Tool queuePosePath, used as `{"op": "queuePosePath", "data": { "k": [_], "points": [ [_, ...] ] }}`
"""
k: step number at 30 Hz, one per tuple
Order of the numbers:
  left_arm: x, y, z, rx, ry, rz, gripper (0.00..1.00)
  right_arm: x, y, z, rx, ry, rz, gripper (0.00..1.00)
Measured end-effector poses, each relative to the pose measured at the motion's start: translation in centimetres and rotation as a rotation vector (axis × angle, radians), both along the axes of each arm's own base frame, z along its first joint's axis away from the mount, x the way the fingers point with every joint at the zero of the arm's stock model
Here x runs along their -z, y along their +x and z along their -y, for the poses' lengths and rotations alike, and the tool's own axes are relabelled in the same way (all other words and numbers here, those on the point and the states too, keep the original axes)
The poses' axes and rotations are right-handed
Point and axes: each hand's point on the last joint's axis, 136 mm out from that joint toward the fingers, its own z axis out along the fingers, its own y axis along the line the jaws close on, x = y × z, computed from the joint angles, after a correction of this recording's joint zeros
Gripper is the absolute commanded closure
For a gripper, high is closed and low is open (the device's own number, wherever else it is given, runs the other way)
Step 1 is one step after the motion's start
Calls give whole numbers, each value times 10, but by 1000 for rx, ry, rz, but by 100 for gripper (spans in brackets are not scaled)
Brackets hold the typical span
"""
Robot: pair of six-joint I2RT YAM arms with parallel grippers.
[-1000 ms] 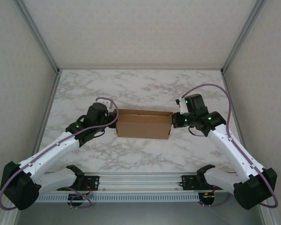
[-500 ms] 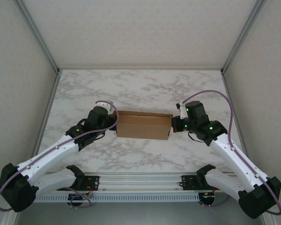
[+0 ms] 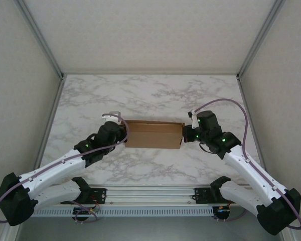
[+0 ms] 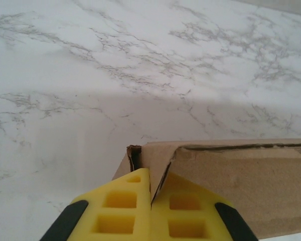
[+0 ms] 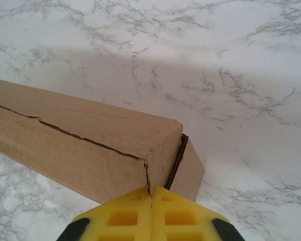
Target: Fold the paper box
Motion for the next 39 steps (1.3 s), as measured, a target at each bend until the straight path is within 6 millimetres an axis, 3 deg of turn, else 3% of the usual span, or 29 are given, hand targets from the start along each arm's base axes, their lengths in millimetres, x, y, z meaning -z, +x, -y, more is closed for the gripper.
{"op": "queuePosePath", "data": {
  "k": [3,13,19,23,25,30,33,36,39],
  "points": [
    [1,-3,-1,-20,-39,27,100,2,0,0,18,14,33,100],
    [4,-1,0,-63,-42,57,100,6,-7,6,41,32,62,65],
    [2,2,0,-75,-36,65,100,-6,-15,10,32,41,89,54],
    [2,2,0,-76,-26,66,100,-24,-21,11,13,73,134,37],
    [2,2,1,-74,-14,66,100,-40,-24,10,2,104,166,41],
    [2,3,1,-77,5,66,100,-90,-14,3,18,166,206,72],
    [2,2,1,-76,12,68,100,-113,5,-9,33,165,179,77],
    [2,2,1,-73,20,69,100,-115,26,-22,53,147,119,81],
    [1,2,1,-73,24,71,100,-94,40,-31,69,107,28,85]
  ]
}}
